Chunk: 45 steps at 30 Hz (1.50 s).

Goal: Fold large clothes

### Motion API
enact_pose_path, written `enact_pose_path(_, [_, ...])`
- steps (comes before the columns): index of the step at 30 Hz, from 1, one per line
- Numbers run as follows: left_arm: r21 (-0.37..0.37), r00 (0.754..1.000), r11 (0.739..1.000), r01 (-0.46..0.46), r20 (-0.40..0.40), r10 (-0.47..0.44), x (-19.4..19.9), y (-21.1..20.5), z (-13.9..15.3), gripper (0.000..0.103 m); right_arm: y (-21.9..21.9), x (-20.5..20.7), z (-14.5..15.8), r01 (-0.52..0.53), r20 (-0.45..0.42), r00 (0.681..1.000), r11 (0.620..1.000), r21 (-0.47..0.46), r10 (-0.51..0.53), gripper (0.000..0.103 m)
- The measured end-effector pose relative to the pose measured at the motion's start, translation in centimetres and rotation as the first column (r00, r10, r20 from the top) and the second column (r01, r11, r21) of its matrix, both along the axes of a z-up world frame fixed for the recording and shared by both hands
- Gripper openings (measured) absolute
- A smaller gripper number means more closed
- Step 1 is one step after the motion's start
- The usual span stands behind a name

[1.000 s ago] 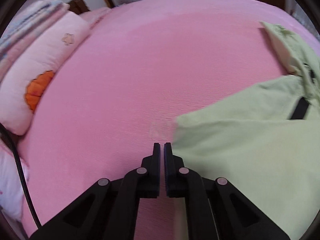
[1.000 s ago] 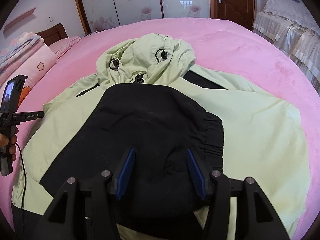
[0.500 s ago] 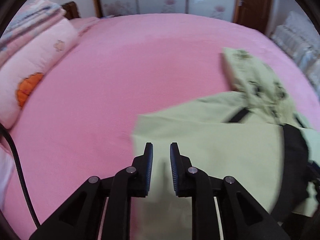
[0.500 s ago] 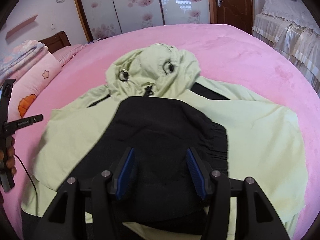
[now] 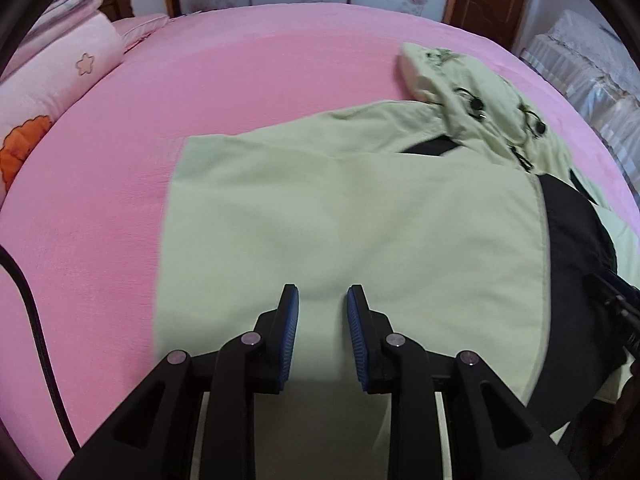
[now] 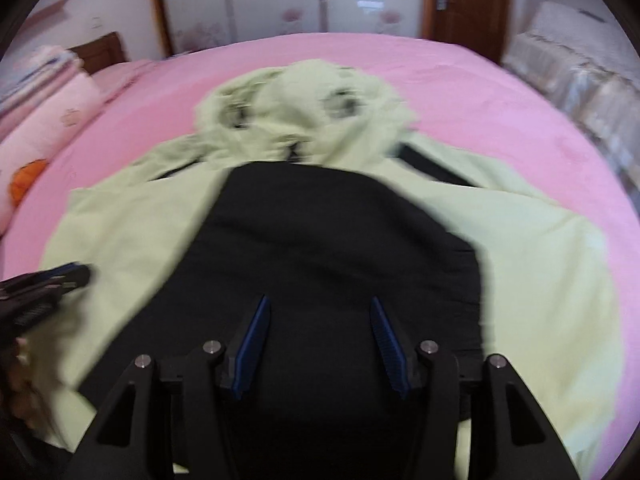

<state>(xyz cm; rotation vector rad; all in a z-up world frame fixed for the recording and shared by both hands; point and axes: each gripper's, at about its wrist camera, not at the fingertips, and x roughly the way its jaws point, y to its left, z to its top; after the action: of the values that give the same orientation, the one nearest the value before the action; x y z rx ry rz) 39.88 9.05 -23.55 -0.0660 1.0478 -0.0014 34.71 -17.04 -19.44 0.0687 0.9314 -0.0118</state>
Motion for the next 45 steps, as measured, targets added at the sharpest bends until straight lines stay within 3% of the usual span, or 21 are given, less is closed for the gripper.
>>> enact_pose_path(1, [-0.006,1.000,1.000,-0.008,-0.001,0.008,0.0,0.7,-0.1,0.023,-1.4,0.0,-0.2,-0.008,-0.011,1.000,0.998,0.064,0.009,0.047])
enact_pose_path(2, [-0.021,1.000,1.000,-0.012,-0.003,0.012,0.2,1.5,-0.2,0.023,-2.2,-0.1,-0.3,-0.008,-0.018,1.000,0.996,0.091,0.010,0.038])
enact_pose_path(3, [-0.034,1.000,0.999,-0.014,-0.005,0.014,0.3,1.9,-0.2,0.023,-2.5,-0.2,-0.2,-0.012,-0.021,1.000,0.995,0.097,0.015,0.036])
enact_pose_path(7, [-0.025,1.000,0.999,-0.023,-0.019,0.023,-0.1,1.9,0.1,0.024,-2.4,-0.7,0.5,-0.009,-0.032,0.999,0.997,0.081,0.011,0.038])
enact_pose_path(14, [-0.054,0.998,0.998,-0.040,-0.048,0.038,-0.9,0.7,2.3,0.032,-3.1,-3.1,3.2,0.013,-0.028,1.000,0.987,0.158,-0.009,0.038])
enact_pose_path(21, [-0.072,1.000,0.997,-0.008,0.027,0.009,-5.5,0.0,9.3,0.042,-4.5,-7.7,9.3,-0.001,0.059,0.998,0.983,0.186,-0.011,0.038])
enact_pose_path(28, [-0.059,0.993,0.997,0.044,0.114,-0.037,-11.9,-1.9,17.9,0.043,-6.2,-14.2,16.3,-0.020,0.170,0.985,0.979,0.203,-0.015,0.039])
enact_pose_path(34, [-0.031,0.978,0.996,0.088,0.194,-0.081,-18.5,-3.2,23.7,0.049,-7.2,-20.3,21.1,-0.030,0.261,0.965,0.980,0.197,-0.023,0.053])
enact_pose_path(38, [-0.011,0.969,0.994,0.105,0.224,-0.100,-22.7,-3.7,26.2,0.050,-7.8,-24.1,23.3,-0.034,0.307,0.951,0.979,0.201,-0.030,0.056])
enact_pose_path(45, [0.017,0.963,0.993,0.120,0.240,-0.120,-28.8,-4.4,27.8,0.051,-8.9,-29.4,24.5,-0.040,0.337,0.941,0.976,0.212,-0.035,0.056])
